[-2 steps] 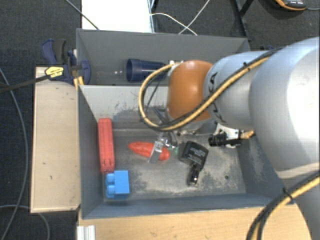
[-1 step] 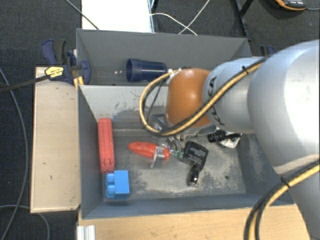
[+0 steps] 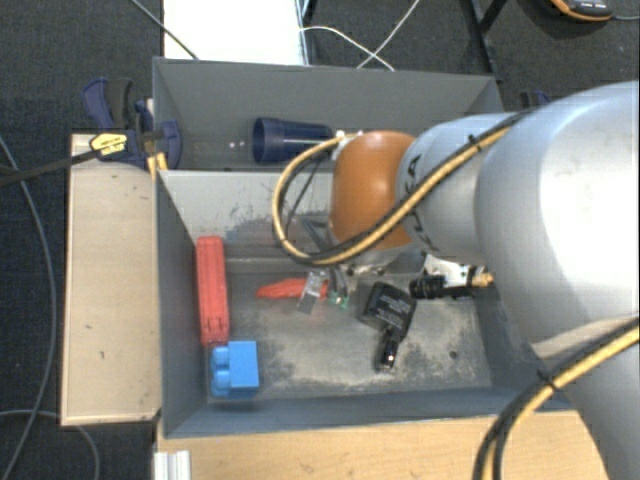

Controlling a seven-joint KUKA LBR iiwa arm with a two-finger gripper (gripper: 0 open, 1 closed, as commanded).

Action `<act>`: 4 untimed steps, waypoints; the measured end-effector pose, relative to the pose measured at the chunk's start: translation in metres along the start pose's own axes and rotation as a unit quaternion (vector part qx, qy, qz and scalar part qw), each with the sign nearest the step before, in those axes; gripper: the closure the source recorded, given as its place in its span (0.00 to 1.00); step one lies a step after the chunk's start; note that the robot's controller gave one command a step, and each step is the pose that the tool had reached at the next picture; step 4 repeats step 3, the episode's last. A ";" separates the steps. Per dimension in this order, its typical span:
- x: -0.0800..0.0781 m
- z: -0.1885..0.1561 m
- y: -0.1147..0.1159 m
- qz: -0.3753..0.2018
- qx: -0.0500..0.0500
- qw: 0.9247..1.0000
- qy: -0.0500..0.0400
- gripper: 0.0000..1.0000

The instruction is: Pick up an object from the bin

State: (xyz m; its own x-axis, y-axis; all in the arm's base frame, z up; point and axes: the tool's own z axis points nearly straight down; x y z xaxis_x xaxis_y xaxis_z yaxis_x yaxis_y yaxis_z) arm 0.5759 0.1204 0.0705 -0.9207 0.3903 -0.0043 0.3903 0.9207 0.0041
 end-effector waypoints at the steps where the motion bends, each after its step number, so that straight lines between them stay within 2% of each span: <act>1: 0.000 0.000 0.000 0.000 0.000 1.000 0.000 1.00; 2: 0.001 -0.017 -0.001 0.001 0.001 1.000 0.002 1.00; 3: 0.001 -0.071 -0.001 0.000 0.001 1.000 0.002 1.00; 4: 0.001 -0.071 -0.001 0.000 0.001 1.000 0.002 1.00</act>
Offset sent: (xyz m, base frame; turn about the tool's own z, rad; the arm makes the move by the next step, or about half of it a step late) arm 0.0000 0.0001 0.0477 0.0006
